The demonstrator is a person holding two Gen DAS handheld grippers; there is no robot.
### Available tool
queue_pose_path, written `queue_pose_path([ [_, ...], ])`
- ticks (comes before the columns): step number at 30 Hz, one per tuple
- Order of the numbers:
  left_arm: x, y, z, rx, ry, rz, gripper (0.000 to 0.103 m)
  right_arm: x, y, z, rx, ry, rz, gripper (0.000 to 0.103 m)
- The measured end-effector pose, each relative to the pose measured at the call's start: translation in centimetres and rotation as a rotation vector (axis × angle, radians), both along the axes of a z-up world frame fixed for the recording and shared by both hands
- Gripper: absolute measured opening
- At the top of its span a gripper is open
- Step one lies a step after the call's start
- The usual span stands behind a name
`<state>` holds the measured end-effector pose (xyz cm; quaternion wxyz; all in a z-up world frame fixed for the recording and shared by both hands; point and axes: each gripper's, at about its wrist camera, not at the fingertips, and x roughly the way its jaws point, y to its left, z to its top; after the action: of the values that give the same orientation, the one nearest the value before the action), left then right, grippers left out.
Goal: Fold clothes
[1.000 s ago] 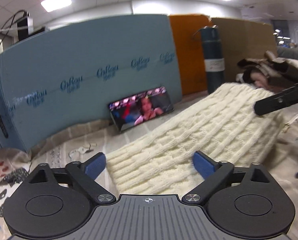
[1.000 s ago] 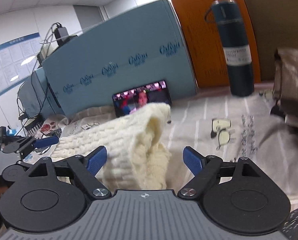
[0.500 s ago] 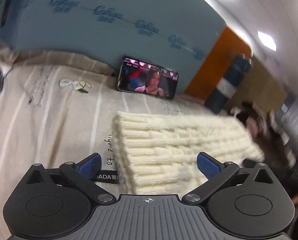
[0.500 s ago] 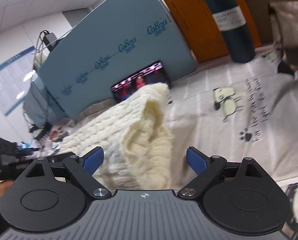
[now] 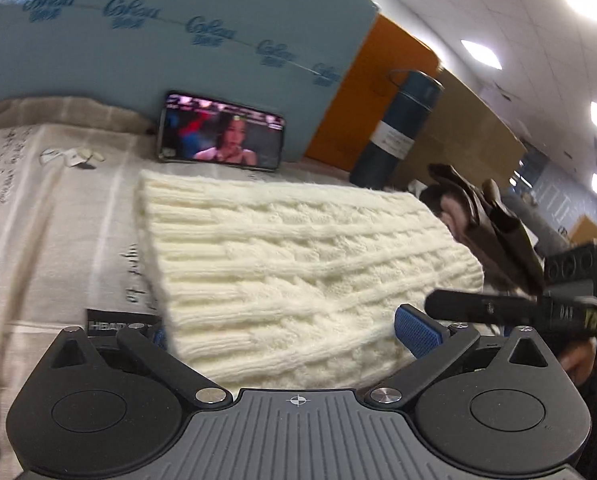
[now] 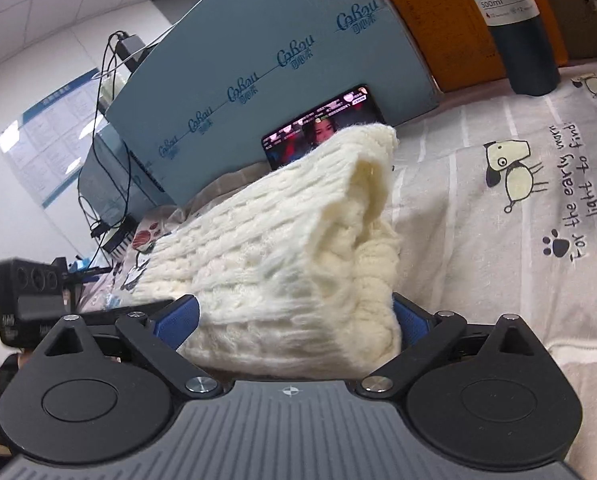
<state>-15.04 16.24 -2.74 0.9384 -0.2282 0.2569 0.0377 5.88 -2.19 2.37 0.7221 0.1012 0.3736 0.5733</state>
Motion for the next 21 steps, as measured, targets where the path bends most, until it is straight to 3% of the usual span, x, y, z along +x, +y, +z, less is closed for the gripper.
queue_pose_path([
  [3,-0.2,0.9,-0.2,-0.066,-0.032,0.013,0.102,0.2,-0.2,0.0,0.009,0.018,-0.021,0.094],
  [5,-0.3,1.2,-0.4,-0.091,-0.049,0.032,0.094,0.2,-0.4,0.0,0.013,0.024,-0.033,0.087],
  [8,-0.4,1.5,-0.5,-0.097,-0.072,0.04,0.078,0.3,-0.7,-0.1,0.023,0.03,-0.051,0.08],
  [12,-1.5,2.9,-0.6,-0.203,-0.142,0.049,0.046,0.3,-0.9,-0.1,0.047,0.025,-0.078,0.072],
  [14,-1.8,3.3,-0.5,-0.233,-0.165,0.049,0.045,0.1,-1.1,0.3,0.065,0.013,-0.095,0.067],
  [21,-3.6,4.3,1.6,-0.268,-0.202,0.077,0.045,-2.3,-0.8,2.4,0.097,-0.009,-0.163,0.064],
])
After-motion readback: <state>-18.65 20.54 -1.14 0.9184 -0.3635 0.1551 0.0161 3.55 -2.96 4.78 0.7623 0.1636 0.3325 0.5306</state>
